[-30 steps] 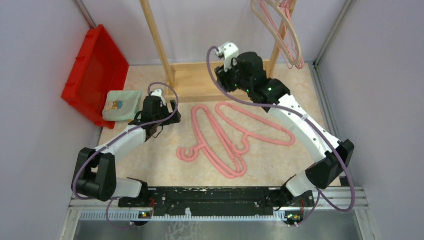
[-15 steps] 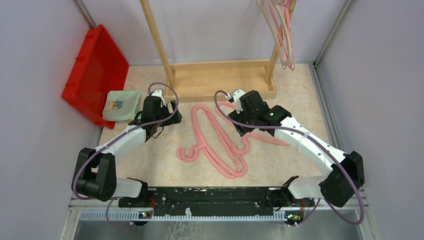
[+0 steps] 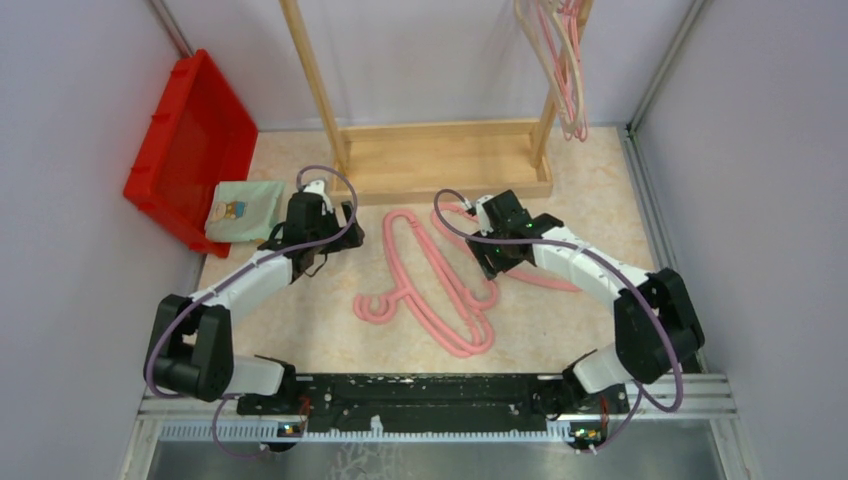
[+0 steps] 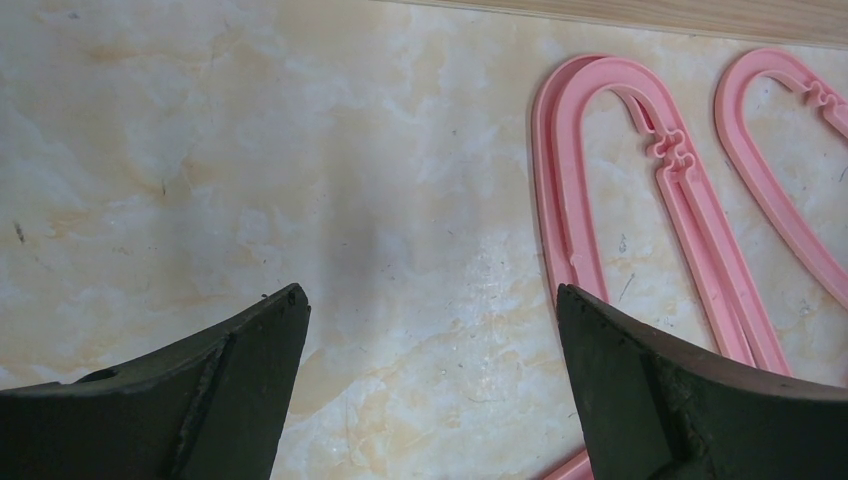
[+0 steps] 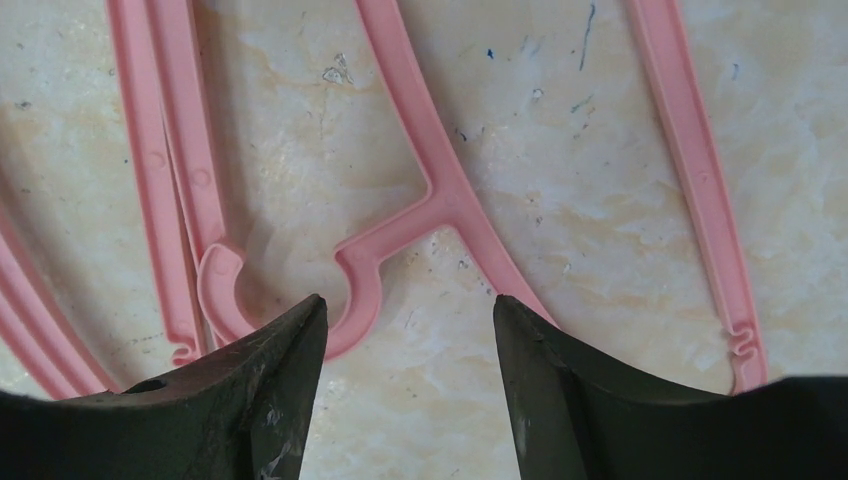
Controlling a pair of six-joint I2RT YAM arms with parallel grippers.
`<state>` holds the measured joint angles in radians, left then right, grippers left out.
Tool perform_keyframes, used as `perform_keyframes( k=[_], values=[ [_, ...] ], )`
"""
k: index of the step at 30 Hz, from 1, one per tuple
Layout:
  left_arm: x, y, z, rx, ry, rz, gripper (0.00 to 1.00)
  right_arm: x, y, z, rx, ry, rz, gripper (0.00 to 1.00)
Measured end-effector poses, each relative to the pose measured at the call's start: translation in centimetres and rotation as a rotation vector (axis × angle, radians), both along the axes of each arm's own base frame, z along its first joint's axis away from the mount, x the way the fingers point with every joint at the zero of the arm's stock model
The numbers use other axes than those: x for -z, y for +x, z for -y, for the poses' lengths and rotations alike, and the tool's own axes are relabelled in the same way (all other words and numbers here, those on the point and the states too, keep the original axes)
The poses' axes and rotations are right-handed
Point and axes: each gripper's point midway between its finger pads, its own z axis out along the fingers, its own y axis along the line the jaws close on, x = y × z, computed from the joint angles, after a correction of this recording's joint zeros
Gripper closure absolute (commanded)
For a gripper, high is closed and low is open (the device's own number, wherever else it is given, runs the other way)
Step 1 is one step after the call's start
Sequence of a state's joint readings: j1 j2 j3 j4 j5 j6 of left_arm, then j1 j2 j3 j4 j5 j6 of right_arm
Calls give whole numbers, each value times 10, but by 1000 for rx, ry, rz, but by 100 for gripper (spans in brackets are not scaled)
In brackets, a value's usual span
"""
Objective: Organize the hangers
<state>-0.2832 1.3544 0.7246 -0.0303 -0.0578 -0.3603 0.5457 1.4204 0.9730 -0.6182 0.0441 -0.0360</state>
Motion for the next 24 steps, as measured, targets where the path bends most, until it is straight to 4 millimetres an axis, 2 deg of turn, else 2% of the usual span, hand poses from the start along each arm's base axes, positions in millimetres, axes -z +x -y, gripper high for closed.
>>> perform_keyframes(
  k=[4,14,24],
  values=[
    [5,0,0,2,4,-14,1,20,3,-3,-17,-20,-41,37],
    [17,-2,0,7,13,-48,1,29,16,-2,-24,-27,-18,38],
    [20,-3,0,13,23,-57,1,64,31,-10,-43,-50,-70,46]
  ],
)
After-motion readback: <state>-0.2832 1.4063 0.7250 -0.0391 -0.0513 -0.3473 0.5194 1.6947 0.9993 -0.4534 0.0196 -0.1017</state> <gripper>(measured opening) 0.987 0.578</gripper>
